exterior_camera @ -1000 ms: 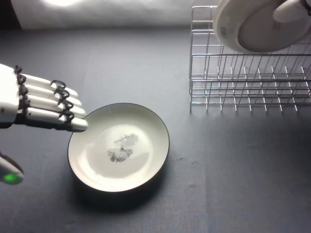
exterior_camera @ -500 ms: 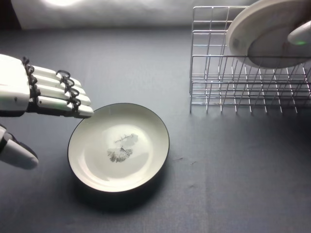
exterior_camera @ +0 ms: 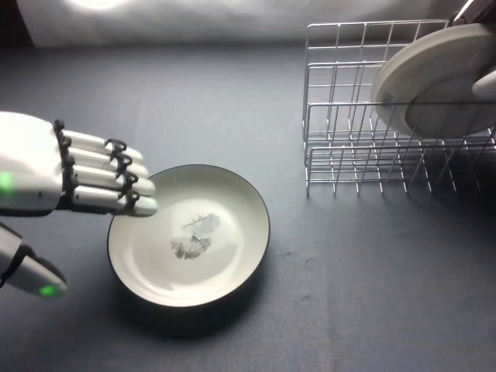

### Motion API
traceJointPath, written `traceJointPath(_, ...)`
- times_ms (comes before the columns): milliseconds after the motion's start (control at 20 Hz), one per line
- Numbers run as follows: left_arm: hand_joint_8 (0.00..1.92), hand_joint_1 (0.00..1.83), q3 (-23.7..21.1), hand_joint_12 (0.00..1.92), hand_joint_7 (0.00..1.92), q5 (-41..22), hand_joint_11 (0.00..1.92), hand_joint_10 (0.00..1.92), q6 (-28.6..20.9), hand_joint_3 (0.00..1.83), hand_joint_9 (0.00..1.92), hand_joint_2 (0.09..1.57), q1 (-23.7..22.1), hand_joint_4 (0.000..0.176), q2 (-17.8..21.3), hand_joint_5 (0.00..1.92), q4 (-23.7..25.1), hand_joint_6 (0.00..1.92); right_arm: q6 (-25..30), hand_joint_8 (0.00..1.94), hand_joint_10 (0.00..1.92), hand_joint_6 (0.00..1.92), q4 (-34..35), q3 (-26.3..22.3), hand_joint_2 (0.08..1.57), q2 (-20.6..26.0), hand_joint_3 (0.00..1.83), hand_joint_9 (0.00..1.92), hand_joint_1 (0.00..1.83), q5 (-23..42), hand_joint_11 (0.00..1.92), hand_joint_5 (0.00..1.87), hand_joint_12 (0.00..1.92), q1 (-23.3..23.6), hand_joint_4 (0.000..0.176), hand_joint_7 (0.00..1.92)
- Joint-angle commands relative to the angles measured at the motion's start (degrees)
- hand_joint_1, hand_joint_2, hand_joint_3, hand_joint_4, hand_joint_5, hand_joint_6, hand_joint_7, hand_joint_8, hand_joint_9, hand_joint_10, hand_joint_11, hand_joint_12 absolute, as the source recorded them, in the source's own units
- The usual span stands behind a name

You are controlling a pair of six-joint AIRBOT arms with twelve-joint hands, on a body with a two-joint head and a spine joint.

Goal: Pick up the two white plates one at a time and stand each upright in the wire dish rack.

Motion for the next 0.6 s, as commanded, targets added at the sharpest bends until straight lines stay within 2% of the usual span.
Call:
traceJointPath(0, 0.01, 0.0, -0.2, 0.07, 0.05, -1.9, 0.06, 0.01, 0.5, 0.0, 0.06, 1.16, 0.2, 0.0, 0.3, 0.04, -3.5, 0.01, 0.4, 1.02, 0.74, 1.08, -0.4, 0.4, 1.14, 0.7, 0.0, 0.75, 1.21, 7.2, 0.1, 0.9, 1.59, 0.0, 0.02, 0.98)
traceJointPath(50, 0.0, 0.0, -0.5, 0.06, 0.03, -1.8, 0.05, 0.0, 1.0, 0.0, 0.05, 1.16, 0.9, 0.0, 0.3, 0.04, -3.5, 0.0, 0.4, 0.5, 0.4, 0.61, -1.4, 0.4, 1.11, 0.7, 0.0, 0.74, 1.24, 7.9, 0.19, 0.75, 1.31, -1.0, 0.0, 0.82)
traceJointPath(100, 0.0, 0.0, -0.7, 0.06, 0.03, -1.7, 0.05, 0.0, 1.2, 0.0, 0.05, 1.16, 1.2, 0.0, 0.3, 0.04, -3.5, 0.0, 0.4, 0.5, 0.4, 0.61, -1.9, 0.4, 1.11, 0.7, 0.0, 0.74, 1.24, 8.4, 0.19, 0.75, 1.31, -1.3, 0.0, 0.82)
traceJointPath(150, 0.0, 0.0, -0.8, 0.07, 0.03, -1.5, 0.07, 0.0, 1.3, 0.0, 0.05, 1.16, 1.5, 0.0, 0.3, 0.04, -3.5, 0.0, 0.4, 0.2, 0.26, 0.3, -2.5, 0.4, 1.1, 0.7, 0.0, 0.75, 1.27, 8.7, 0.26, 0.74, 1.2, -1.3, 0.0, 0.81)
traceJointPath(200, 0.01, 0.0, -0.9, 0.07, 0.05, -1.4, 0.08, 0.01, 1.3, 0.0, 0.07, 1.15, 1.7, 0.0, 0.2, 0.06, -3.5, 0.01, 0.4, 0.02, 0.09, 0.06, -2.8, 0.4, 1.1, 0.6, 0.0, 0.77, 1.26, 8.9, 0.26, 0.74, 1.17, -1.3, 0.0, 0.79)
traceJointPath(300, 0.0, 0.0, -0.9, 0.07, 0.05, -1.1, 0.06, 0.0, 1.3, 0.0, 0.06, 1.16, 2.0, 0.0, 0.1, 0.05, -3.5, 0.0, 0.5, 0.0, 0.06, 0.03, -3.0, 0.4, 1.11, 0.6, 0.0, 0.75, 1.26, 9.4, 0.24, 0.71, 1.17, -0.8, 0.0, 0.76)
traceJointPath(350, 0.0, 0.0, -0.9, 0.06, 0.02, -0.9, 0.03, 0.0, 1.3, 0.0, 0.03, 1.16, 2.3, 0.0, 0.0, 0.03, -3.5, 0.0, 0.5, 0.0, 0.0, 0.0, -3.0, 0.3, 1.1, 0.6, 0.0, 0.52, 1.15, 9.4, 0.04, 0.52, 1.14, -0.3, 0.0, 0.53)
traceJointPath(450, 0.0, 0.0, -0.8, 0.05, 0.02, -0.4, 0.02, 0.0, 1.3, 0.0, 0.03, 1.16, 3.1, 0.0, -0.2, 0.02, -3.5, 0.0, 0.5, 0.0, 0.0, 0.0, -3.7, -0.1, 1.07, 0.6, 0.0, 0.45, 1.11, 9.4, 0.01, 0.46, 1.09, 1.2, 0.0, 0.46)
traceJointPath(500, 0.0, 0.0, -0.7, 0.05, 0.02, -0.2, 0.02, 0.0, 1.3, 0.0, 0.03, 1.16, 3.3, 0.0, -0.3, 0.02, -3.5, 0.0, 0.5, 0.0, 0.0, 0.0, -4.2, -0.4, 1.08, 0.6, 0.0, 0.3, 1.08, 9.4, 0.0, 0.31, 0.84, 1.9, 0.0, 0.33)
traceJointPath(550, 0.01, 0.0, -0.5, 0.06, 0.04, 0.2, 0.03, 0.01, 1.3, 0.0, 0.05, 1.17, 3.5, 0.0, -0.5, 0.04, -3.5, 0.01, 0.5, 0.0, 0.0, 0.0, -4.7, -1.0, 1.03, 0.6, 0.0, 0.24, 1.01, 9.4, 0.0, 0.27, 0.62, 3.1, 0.0, 0.27)
